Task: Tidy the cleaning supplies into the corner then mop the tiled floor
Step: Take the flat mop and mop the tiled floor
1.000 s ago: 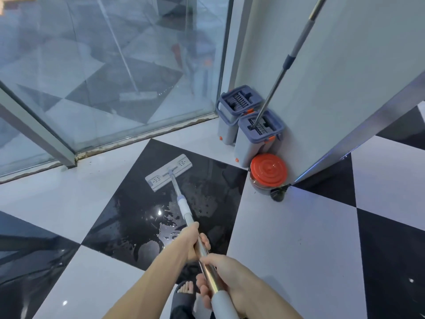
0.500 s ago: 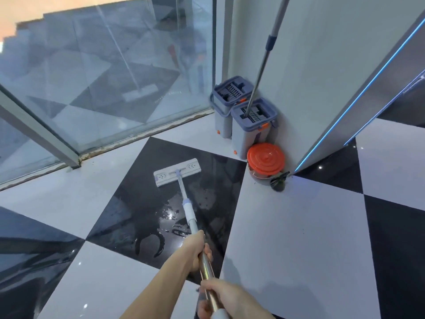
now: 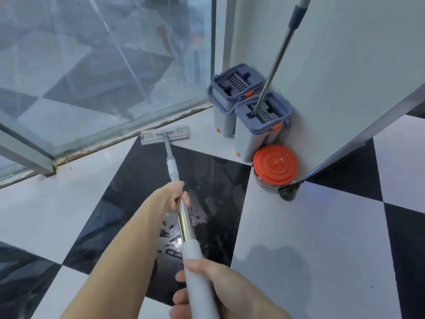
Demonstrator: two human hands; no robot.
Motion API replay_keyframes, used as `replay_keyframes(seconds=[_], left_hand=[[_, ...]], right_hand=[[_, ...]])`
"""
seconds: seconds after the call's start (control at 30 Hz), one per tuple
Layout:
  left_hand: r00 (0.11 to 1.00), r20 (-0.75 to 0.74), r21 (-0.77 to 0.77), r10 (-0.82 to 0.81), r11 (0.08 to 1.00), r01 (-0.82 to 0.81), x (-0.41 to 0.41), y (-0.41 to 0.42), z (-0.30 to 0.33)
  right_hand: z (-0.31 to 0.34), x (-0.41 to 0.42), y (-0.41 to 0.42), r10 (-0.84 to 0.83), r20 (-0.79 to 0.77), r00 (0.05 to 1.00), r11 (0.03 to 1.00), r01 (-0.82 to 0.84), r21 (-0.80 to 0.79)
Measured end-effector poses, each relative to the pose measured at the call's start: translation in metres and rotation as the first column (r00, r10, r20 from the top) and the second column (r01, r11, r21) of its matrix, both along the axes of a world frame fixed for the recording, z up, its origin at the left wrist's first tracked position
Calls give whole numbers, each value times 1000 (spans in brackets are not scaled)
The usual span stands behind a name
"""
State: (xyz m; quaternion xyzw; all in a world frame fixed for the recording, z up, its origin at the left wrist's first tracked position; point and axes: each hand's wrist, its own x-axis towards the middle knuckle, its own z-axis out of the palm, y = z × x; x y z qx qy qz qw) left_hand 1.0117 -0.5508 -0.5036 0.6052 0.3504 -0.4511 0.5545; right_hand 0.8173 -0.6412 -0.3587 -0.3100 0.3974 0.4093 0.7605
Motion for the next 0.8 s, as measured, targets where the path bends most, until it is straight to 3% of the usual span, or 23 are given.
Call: replay_keyframes(seconds=[0.33, 0.5, 0.67, 0.8], left_hand=[[995, 13, -36, 97, 995, -97, -23, -30, 1], [995, 11, -47, 103, 994, -102, -92, -46, 11], [992, 2, -70, 127, 989, -127, -175, -63, 33], [986, 44, -63, 159, 986, -157, -239, -74, 51]], right_hand=[[-15, 11, -21, 30, -154, 988, 997, -39, -60], [-12, -32, -34, 103, -176, 979, 991, -116, -65], [5, -95, -49, 38, -205, 978, 998, -49, -48], [23, -150, -58, 79, -200, 977, 995, -88, -37]])
